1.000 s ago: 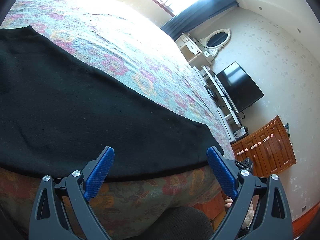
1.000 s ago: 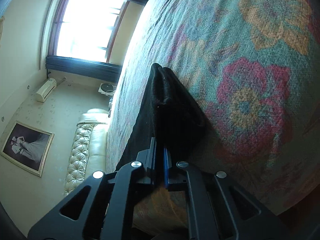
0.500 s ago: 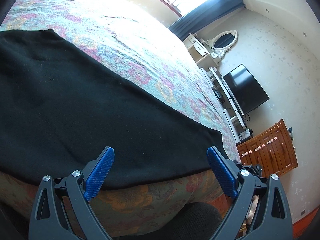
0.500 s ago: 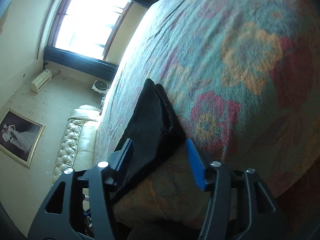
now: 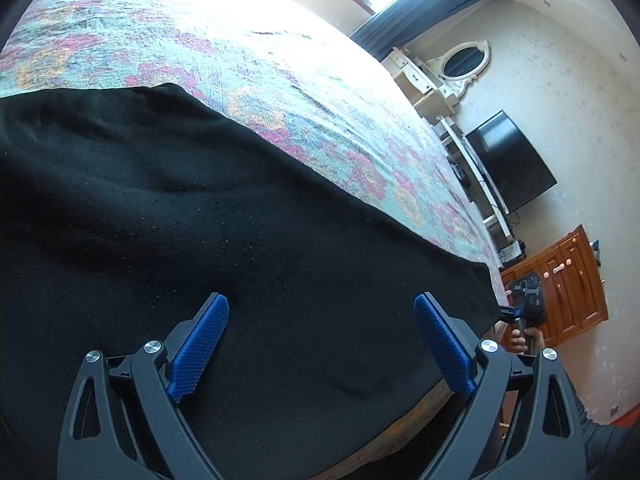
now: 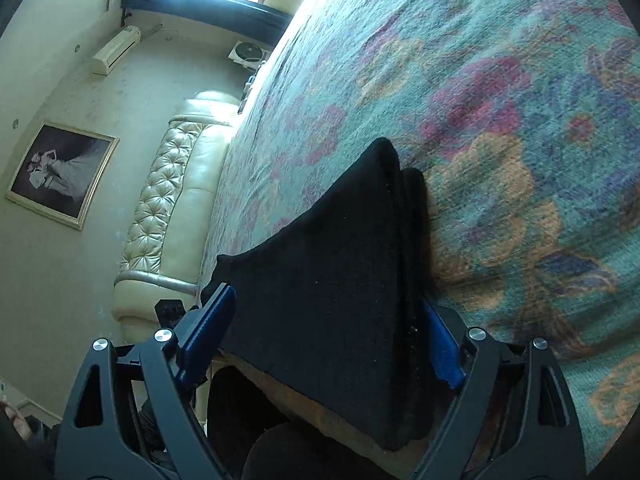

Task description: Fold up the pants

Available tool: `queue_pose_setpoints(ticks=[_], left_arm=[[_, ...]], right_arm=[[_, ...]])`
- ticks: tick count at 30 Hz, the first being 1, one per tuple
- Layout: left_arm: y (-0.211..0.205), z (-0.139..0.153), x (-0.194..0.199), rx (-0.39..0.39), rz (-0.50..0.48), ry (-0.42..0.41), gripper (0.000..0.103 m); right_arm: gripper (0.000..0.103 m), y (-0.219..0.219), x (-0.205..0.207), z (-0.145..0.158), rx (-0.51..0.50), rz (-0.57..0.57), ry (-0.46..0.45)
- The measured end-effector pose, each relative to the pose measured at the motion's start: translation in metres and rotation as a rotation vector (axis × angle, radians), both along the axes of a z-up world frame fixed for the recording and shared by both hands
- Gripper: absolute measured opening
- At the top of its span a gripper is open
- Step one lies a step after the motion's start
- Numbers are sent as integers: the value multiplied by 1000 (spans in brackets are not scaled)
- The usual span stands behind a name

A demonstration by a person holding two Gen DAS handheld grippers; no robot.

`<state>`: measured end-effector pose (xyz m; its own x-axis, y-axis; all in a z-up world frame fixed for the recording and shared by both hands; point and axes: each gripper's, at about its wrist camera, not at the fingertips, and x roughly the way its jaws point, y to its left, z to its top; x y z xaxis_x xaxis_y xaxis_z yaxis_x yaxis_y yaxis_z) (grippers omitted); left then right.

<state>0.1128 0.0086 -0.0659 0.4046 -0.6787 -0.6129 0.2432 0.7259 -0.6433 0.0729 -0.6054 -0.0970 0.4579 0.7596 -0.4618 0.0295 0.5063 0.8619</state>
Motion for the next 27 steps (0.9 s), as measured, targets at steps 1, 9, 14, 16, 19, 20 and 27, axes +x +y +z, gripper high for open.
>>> queue_pose_setpoints(ticks=[1, 9, 14, 16, 19, 20, 27], left_arm=[[1, -1, -1, -10, 2, -1, 93], [-1, -2, -2, 8, -45, -22, 93], [-7, 1, 2, 60, -56, -23, 93], [-10, 0, 2, 80, -53, -28, 93], [-13, -2, 2, 111, -64, -33, 93], [-15, -1, 2, 127, -71, -31, 93], [-9, -4, -1, 89, -63, -56, 95]], right_arm=[[87, 4, 3, -1, 17, 25, 1], [12, -3, 8, -24, 82, -36, 79], [13, 8, 4, 4, -14, -61, 55], [12, 12, 1, 19, -45, -72, 46], [13, 22, 1, 48, -97, -75, 27], [13, 27, 2, 59, -126, -72, 21], [12, 60, 7, 120, -286, -80, -3]])
